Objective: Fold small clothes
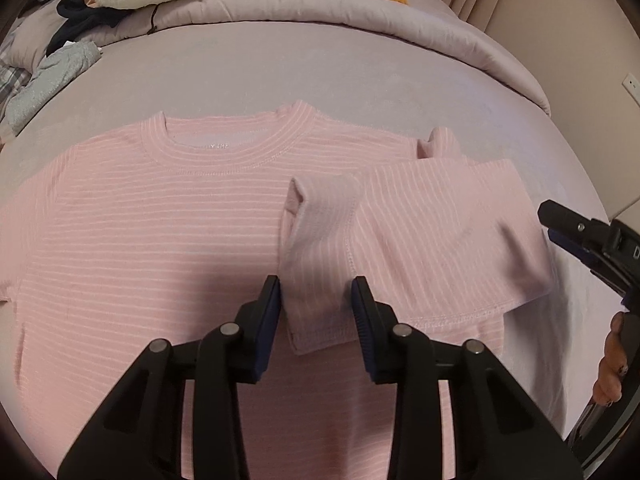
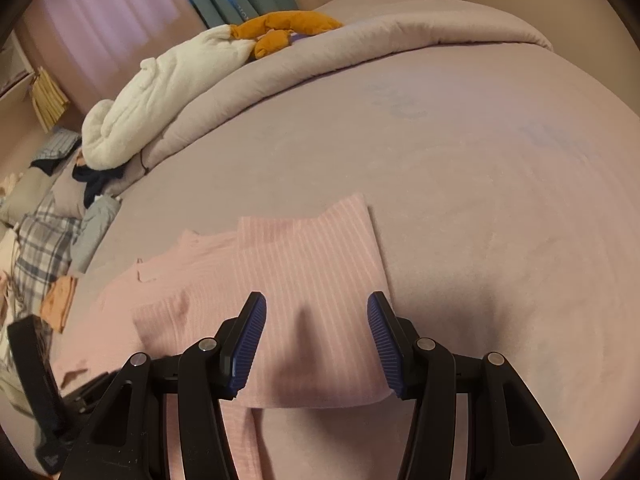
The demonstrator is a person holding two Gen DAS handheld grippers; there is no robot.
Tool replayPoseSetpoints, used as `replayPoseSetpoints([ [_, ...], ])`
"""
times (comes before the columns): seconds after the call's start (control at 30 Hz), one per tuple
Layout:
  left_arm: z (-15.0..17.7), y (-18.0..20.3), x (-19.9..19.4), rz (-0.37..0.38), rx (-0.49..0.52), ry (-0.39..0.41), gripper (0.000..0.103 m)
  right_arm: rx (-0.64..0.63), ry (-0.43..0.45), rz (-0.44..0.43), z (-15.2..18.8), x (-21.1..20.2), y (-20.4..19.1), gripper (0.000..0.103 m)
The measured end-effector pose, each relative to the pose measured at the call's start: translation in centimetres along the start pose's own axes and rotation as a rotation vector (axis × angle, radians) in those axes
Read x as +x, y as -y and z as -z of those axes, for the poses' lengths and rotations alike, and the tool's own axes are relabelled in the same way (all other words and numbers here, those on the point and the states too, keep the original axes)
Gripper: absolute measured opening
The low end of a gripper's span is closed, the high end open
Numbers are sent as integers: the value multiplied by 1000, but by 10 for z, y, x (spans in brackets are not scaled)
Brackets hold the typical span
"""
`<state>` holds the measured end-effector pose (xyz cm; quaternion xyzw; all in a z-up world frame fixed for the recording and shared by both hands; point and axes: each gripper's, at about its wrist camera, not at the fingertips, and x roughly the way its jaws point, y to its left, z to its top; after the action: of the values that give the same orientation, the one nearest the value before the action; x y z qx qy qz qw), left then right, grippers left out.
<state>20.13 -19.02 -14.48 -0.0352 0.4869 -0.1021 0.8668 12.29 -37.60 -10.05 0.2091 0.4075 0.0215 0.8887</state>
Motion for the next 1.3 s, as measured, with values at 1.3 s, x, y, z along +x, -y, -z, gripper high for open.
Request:
replayPoseSetpoints([
  [1.3,-42,-30,-113,56,-89,296,7,-11,12,7,2,-2,-10,53],
])
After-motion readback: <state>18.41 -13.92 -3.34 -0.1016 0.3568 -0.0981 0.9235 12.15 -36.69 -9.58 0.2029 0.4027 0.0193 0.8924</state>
